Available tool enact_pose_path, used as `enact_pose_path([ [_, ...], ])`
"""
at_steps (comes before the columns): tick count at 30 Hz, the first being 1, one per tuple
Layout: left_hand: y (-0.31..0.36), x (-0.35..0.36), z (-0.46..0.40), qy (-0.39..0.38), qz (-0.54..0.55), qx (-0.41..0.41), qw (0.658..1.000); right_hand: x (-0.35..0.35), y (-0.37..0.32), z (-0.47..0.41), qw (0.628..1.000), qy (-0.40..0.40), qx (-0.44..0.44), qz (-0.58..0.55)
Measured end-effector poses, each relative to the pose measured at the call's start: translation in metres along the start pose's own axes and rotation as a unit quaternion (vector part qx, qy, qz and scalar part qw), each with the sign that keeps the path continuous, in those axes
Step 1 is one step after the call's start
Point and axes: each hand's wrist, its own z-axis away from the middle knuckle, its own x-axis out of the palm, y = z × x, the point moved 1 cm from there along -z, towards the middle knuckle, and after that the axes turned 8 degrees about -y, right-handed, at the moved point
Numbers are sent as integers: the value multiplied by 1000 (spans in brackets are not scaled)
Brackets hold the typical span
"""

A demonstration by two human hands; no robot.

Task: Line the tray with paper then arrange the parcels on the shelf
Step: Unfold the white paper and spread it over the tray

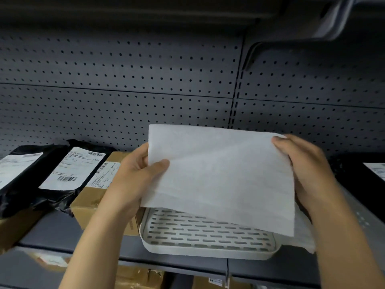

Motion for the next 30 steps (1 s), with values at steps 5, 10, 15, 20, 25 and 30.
enact_pose_path([
  [5, 15, -1, -3, -12, 20, 18, 1000, -11, 15, -9, 1000, -9, -2, 0],
  [10, 26, 8, -5, -12, 16, 36, 999, 0, 18, -15, 991, 88, -62, 74],
  [15, 32, 30, -10, 10, -2, 37, 999, 54, 0, 19, 903, 54, -360, 229],
  [20, 30, 50, -9, 5, -6, 34, 999, 96, 9, 25, 920, -127, -320, 185],
  [25, 34, 52, 10, -111, 193, 22, 975, 97, 14, 23, 950, -96, -261, 139],
  [30, 21, 49, 13, -120, 227, 37, 966, 96, 10, 21, 970, -106, -207, 71],
])
